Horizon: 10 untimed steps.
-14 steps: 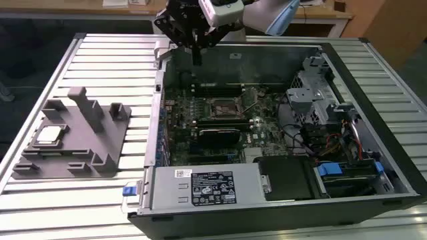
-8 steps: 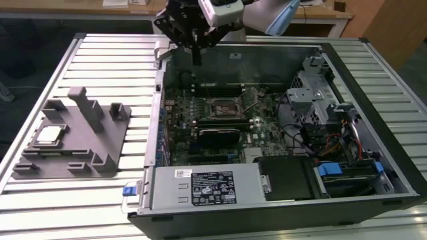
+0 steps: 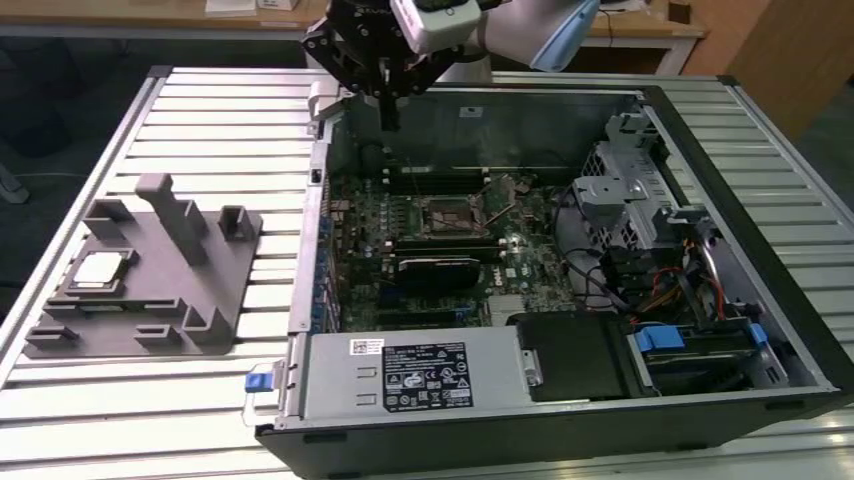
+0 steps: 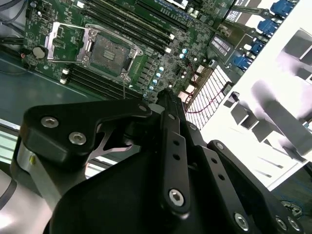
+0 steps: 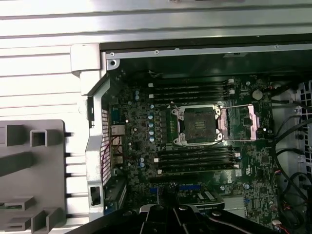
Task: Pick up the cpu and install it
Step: 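Reach for the cpu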
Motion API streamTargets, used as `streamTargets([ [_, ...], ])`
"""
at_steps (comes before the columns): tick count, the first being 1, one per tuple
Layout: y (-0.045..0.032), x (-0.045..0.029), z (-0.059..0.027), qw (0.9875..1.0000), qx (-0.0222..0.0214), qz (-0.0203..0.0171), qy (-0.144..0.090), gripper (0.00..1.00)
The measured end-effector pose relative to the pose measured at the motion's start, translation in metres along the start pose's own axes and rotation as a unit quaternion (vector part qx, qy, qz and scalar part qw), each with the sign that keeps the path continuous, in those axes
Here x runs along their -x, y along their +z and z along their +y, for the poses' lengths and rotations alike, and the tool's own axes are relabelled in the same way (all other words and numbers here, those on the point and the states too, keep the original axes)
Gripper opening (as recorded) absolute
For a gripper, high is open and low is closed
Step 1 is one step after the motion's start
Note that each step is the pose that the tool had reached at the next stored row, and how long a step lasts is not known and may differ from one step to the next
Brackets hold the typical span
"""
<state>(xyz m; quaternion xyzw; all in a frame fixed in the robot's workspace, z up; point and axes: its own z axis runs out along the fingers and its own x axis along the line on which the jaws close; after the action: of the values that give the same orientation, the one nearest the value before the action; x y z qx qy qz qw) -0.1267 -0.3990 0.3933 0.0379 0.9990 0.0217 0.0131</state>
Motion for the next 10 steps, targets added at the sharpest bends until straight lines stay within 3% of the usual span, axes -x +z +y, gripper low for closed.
streamTargets([
  [10,-0.0002,-0.0082,-0.0006,1.0000,0.0000,0.0000,0.000,0.11],
])
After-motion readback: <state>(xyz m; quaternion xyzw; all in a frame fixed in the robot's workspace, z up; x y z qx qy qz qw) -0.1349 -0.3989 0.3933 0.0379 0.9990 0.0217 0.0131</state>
